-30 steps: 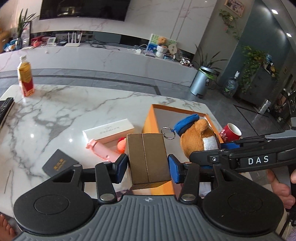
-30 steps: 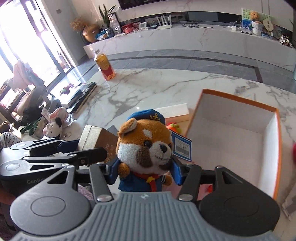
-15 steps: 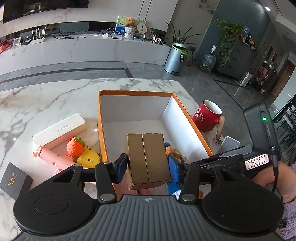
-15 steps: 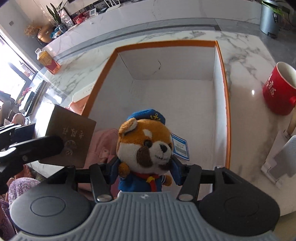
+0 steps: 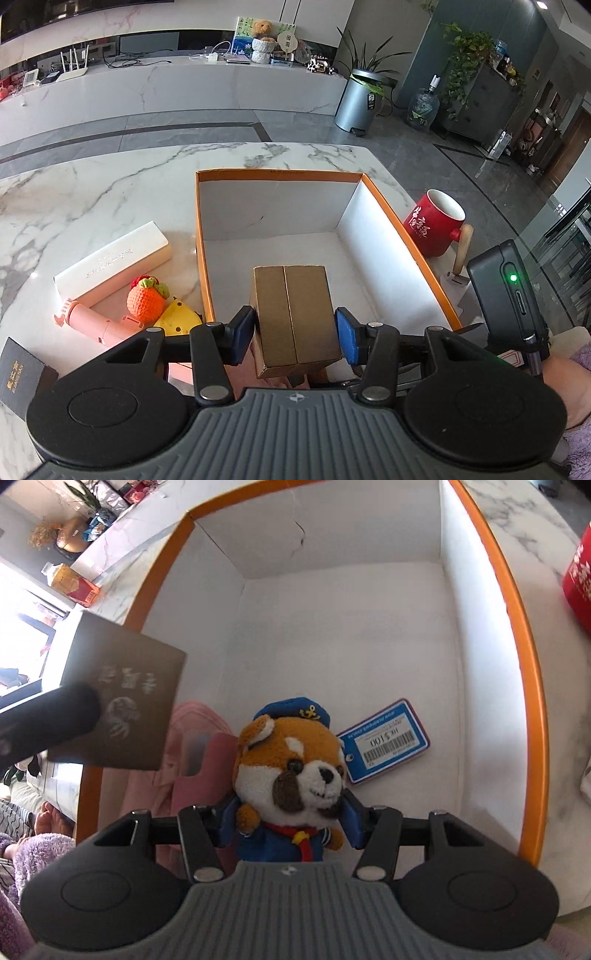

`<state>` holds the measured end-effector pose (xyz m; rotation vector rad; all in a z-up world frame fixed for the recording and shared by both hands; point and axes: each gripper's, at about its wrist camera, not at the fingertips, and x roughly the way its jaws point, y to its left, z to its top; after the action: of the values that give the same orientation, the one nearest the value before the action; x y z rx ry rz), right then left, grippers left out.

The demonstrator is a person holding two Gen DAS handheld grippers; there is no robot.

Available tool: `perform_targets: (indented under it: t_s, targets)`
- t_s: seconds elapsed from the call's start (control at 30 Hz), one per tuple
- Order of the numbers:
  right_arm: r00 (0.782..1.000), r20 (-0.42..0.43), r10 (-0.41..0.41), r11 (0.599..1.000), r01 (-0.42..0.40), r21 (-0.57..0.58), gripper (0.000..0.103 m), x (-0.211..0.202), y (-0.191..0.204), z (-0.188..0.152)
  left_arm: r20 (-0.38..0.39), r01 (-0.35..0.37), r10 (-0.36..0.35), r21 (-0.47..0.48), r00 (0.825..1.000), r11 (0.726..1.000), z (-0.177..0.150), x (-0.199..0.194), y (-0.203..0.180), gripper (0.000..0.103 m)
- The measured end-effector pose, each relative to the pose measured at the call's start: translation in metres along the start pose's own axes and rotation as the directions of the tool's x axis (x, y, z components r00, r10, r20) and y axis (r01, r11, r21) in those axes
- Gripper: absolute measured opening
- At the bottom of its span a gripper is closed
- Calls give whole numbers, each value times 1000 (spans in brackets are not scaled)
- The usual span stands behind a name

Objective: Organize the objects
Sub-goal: 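Carry cardboard box and plush over the orange box and release both inside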

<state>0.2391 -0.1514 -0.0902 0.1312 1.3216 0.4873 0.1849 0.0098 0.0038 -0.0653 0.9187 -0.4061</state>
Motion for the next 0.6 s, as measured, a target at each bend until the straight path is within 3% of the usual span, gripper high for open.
perform_targets:
  t_s: [0.3,0.4,0.6]
  targets:
    - [998,-40,-50,997,48,-52,65,5,9,-1,-5,-10,10,15,1000,1000,1,1,-4,55]
    - [998,-27,-48,997,47,-64,74,-1,10,-2,-7,-11,11,26,1000,1000,3,1,-3,55]
    - [999,17,-34,993,36,-114,72,-28,14,4,-35,-19,22,86,999,996,24,17,-6,55]
